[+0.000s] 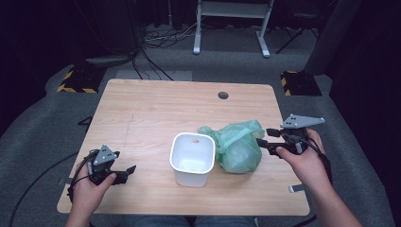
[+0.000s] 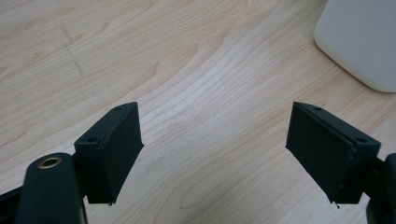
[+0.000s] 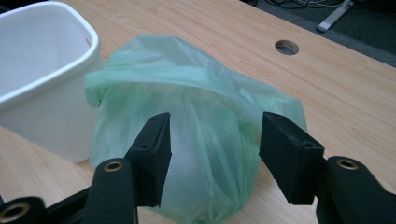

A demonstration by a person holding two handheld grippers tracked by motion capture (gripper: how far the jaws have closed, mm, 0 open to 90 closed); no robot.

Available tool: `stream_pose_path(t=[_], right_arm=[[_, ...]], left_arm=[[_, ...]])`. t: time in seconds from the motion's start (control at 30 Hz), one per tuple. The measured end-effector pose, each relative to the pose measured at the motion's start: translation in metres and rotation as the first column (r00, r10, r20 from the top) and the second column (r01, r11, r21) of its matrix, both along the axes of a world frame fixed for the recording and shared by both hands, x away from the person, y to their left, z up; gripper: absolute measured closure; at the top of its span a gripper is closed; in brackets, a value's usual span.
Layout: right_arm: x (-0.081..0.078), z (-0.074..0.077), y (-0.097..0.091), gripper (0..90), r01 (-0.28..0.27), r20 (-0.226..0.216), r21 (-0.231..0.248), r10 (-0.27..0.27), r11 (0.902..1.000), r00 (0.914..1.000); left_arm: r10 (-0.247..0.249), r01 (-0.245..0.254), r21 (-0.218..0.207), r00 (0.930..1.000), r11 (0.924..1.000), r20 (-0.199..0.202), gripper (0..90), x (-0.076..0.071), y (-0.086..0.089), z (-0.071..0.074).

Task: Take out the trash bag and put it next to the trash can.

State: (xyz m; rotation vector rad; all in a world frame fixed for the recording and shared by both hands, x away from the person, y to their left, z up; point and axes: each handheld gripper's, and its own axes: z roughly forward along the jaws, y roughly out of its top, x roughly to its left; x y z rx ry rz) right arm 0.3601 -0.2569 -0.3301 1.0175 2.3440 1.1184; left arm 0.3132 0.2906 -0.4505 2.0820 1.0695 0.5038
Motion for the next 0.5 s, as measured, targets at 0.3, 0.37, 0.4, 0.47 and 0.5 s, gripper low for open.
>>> stream_pose_path(t=[0.3,0.37,0.4,0.47,0.5], right_arm=[[-0.011,-0.015,-0.027,39.6,0.057,-0.004,0.025,-0.057,0.9981,0.9984],[-0.013,-0.019,-0.033,38.3,0.066,0.003,0.029,-0.066,0.9974,0.9978],[-0.014,-0.021,-0.035,38.0,0.073,0.003,0.03,-0.073,0.9969,0.9973],[-0.015,-0.025,-0.04,36.2,0.087,0.002,0.032,-0.087,0.9957,0.9962],[-0.016,-0.028,-0.043,36.1,0.09,0.002,0.033,-0.09,0.9954,0.9959]], left_arm=[[0.018,-0.018,-0.003,0.9998,0.9998,0.002,18.1,-0.001,0.009,0.002],[0.023,-0.023,0.002,0.9997,0.9997,-0.006,18.1,-0.002,0.012,0.002],[0.023,-0.023,-0.001,0.9997,0.9997,-0.008,18.1,-0.002,0.014,0.001],[0.024,-0.024,-0.007,0.9996,0.9997,-0.012,17.9,-0.003,0.016,0.001],[0.022,-0.022,-0.006,0.9996,0.9997,-0.016,17.9,-0.003,0.017,0.001]])
